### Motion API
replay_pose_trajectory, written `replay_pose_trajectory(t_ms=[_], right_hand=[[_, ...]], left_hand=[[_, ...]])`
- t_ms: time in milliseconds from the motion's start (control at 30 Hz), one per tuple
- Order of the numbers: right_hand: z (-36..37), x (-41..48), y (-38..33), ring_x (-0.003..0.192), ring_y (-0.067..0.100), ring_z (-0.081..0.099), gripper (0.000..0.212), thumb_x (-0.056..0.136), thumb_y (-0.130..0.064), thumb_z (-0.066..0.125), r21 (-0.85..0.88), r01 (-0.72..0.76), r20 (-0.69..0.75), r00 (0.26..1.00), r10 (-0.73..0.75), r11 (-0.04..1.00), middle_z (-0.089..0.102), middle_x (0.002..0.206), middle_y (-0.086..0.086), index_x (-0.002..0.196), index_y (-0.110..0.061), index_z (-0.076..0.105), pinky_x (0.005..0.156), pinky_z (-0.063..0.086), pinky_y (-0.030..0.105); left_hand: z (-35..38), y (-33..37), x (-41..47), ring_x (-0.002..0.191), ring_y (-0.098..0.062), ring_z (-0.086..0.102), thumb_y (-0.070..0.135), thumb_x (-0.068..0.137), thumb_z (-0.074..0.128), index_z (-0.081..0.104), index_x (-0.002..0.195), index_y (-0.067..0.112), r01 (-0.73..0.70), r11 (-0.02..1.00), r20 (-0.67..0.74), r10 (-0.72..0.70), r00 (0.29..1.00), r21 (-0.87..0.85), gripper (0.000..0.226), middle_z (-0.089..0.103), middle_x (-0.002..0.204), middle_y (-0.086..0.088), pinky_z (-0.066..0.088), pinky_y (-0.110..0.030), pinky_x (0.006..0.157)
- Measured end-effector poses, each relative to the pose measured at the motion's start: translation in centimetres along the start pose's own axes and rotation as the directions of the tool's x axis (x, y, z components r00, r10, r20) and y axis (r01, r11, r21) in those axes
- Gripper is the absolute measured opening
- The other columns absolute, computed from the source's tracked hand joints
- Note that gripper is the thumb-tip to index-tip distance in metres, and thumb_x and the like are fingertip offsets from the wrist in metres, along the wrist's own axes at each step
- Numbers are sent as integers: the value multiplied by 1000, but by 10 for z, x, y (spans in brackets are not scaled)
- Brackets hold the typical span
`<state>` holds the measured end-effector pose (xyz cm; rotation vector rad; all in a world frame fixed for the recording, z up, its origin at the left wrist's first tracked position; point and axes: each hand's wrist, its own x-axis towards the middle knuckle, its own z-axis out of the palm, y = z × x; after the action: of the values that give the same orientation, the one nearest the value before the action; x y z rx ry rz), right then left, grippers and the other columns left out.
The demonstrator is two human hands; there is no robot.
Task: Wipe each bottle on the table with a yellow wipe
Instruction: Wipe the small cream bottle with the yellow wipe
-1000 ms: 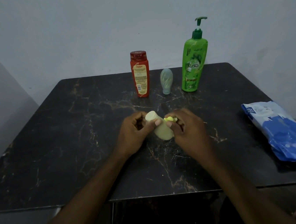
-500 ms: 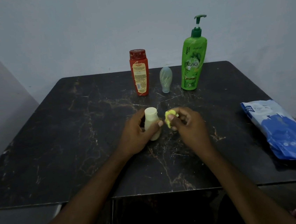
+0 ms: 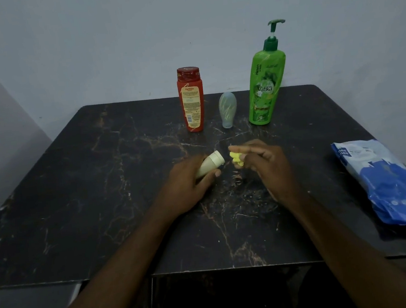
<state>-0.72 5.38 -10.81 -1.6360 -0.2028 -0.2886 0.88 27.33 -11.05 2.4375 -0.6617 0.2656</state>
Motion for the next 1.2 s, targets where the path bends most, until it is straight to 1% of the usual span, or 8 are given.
replay_pose_trajectory(t_ms=[100, 233, 367, 433, 567, 800, 1000, 1200], right_hand=[[4, -6, 2, 96, 22, 71, 25, 93, -2, 65, -77, 152, -6, 988, -152, 985, 69, 108, 8, 117, -7, 72, 82, 60, 36], [8, -11, 0, 100, 10, 71, 35, 85, -8, 77, -162, 182, -44, 981, -191, 970, 72, 111, -1, 119, -12, 70, 86, 59, 30], [15, -10, 4, 94, 9, 66, 26, 83, -8, 79, -432, 440, 41, 882, -470, 787, 67, 104, 3, 109, -7, 75, 78, 57, 24], [17, -10, 6, 89, 9, 61, 23, 83, -7, 79, -496, 505, 109, 843, -527, 706, 65, 99, 4, 106, -7, 76, 75, 53, 21], [16, -15, 9, 80, 9, 60, 17, 86, -9, 76, -542, 538, 255, 837, -484, 645, 62, 96, 0, 103, -10, 75, 68, 50, 20], [15, -15, 3, 90, 9, 58, 26, 86, -4, 74, -573, 531, 190, 827, -529, 624, 62, 101, 4, 112, -5, 72, 78, 46, 12], [16, -19, 4, 80, 11, 59, 21, 85, -6, 74, -605, 530, 257, 837, -484, 594, 62, 97, 2, 105, -6, 72, 68, 50, 20], [12, -17, 3, 85, 12, 59, 25, 87, -4, 73, -596, 509, 193, 841, -505, 621, 62, 99, 6, 111, -3, 72, 77, 44, 10]], left_hand=[[0, 3, -1, 83, -3, 57, 37, 101, 57, 62, 120, 18, -16, 999, 10, 17, 1000, -48, 27, 63, 98, 7, 46, -25, 71], [1, 1, -1, 79, -6, 57, 34, 98, 47, 64, 107, 18, -41, 996, 32, 43, 999, -81, 24, 63, 89, 6, 46, -28, 71], [3, -2, 0, 80, -10, 57, 33, 98, 44, 64, 104, 18, -55, 997, 48, 58, 997, -61, 26, 63, 89, 3, 46, -32, 73], [4, -3, 0, 80, -10, 56, 34, 99, 43, 64, 102, 19, -57, 997, 50, 60, 997, -59, 26, 63, 89, 3, 45, -32, 73], [2, -1, 1, 73, -9, 56, 30, 98, 43, 63, 91, 19, -40, 992, 10, 42, 999, -123, 24, 62, 81, 4, 44, -32, 67], [5, -2, -3, 85, -8, 54, 50, 97, 32, 61, 108, 23, -40, 998, 64, 42, 997, -43, 41, 60, 96, 5, 43, -26, 75], [5, 2, -4, 81, -2, 48, 49, 98, 31, 50, 101, 29, -59, 998, 36, 59, 998, -5, 28, 50, 91, 11, 33, -20, 69], [7, 0, -2, 92, -7, 41, 49, 98, 42, 51, 125, 19, -153, 974, 63, 144, 988, 167, 41, 43, 109, 8, 41, -27, 76]])
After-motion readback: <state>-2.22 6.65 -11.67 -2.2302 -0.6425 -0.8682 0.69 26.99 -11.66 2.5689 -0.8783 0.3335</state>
